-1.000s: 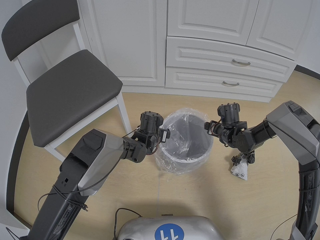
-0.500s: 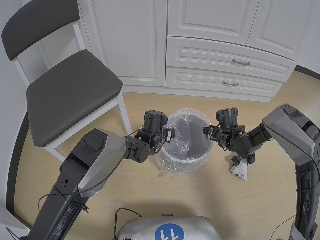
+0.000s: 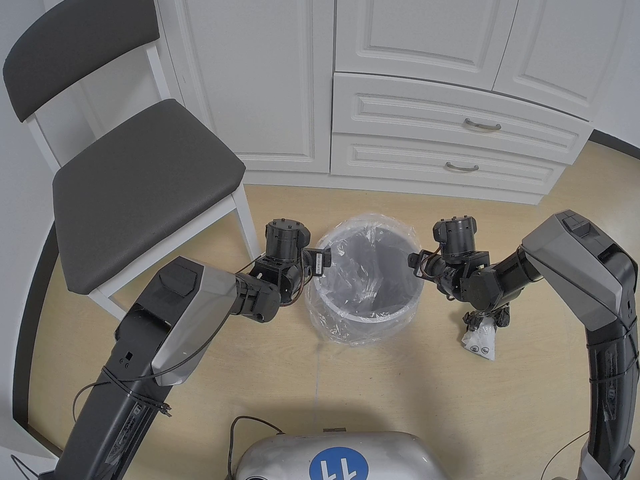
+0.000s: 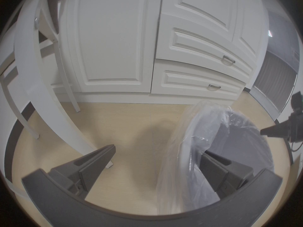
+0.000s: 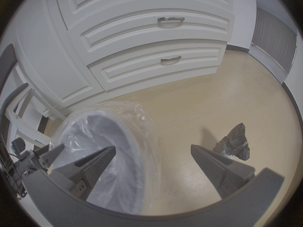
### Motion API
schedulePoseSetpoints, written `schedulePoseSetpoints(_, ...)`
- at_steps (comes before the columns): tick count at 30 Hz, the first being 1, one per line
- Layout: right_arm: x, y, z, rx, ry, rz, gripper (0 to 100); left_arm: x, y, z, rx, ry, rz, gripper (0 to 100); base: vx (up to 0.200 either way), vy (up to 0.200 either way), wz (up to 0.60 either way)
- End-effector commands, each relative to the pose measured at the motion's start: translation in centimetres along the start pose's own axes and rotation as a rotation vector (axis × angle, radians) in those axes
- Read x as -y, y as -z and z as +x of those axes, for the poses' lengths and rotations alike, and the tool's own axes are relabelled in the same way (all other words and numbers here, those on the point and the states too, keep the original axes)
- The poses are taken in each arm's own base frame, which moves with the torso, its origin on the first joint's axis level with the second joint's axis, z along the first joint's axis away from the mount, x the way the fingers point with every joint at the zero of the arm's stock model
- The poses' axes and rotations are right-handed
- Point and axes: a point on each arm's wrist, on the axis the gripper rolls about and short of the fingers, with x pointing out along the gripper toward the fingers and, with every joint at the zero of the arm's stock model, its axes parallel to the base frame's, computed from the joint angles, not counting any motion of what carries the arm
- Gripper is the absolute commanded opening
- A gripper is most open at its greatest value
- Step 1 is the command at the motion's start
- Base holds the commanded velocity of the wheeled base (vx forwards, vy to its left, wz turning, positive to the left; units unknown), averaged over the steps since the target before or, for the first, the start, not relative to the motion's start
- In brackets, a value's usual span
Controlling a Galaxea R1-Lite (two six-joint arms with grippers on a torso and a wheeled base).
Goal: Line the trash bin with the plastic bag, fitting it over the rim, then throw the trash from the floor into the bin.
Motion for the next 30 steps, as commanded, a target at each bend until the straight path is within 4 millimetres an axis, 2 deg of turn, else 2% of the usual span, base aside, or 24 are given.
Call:
schedulePoseSetpoints(1,0.8,0.4,1.0,-0.007,0.021,0.001,100,-0.2,-0.7,-0.1,0.017,0.001,-0.024,100,0.0,0.0,0.0)
schedulePoseSetpoints(6,1.1,0.1,1.1,-0.004,0.028,0.004,100,-0.1,-1.0,-0.3,0.015,0.005,-0.053,100,0.0,0.0,0.0)
schedulePoseSetpoints(10,1.1,0.1,0.8,-0.006,0.026,0.003,100,1.5,-1.6,-0.9,0.014,0.034,-0.089,100,0.0,0.0,0.0)
schedulePoseSetpoints(14,0.7,-0.6,-0.3,-0.001,0.013,0.002,100,3.6,-3.0,-2.2,0.008,0.07,-0.092,100,0.0,0.0,0.0)
schedulePoseSetpoints(18,0.6,-0.7,-0.6,-0.006,0.006,0.0,100,4.5,-4.0,-3.0,0.004,0.086,-0.098,100,0.0,0.0,0.0)
schedulePoseSetpoints(21,0.3,-0.2,-0.6,-0.013,-0.004,-0.004,100,4.6,-4.0,-3.6,-0.009,0.089,-0.096,100,0.0,0.0,0.0)
schedulePoseSetpoints(24,-0.5,1.5,0.0,-0.038,-0.016,-0.013,100,4.2,-3.6,-4.3,-0.037,0.079,-0.09,100,0.0,0.0,0.0)
schedulePoseSetpoints(26,-0.5,2.7,0.8,-0.06,-0.009,-0.024,100,3.7,-3.4,-4.8,-0.042,0.074,-0.09,100,0.0,0.0,0.0)
schedulePoseSetpoints(30,-0.2,3.5,1.5,-0.074,0.001,-0.032,100,3.3,-3.2,-5.5,-0.028,0.072,-0.095,100,0.0,0.0,0.0)
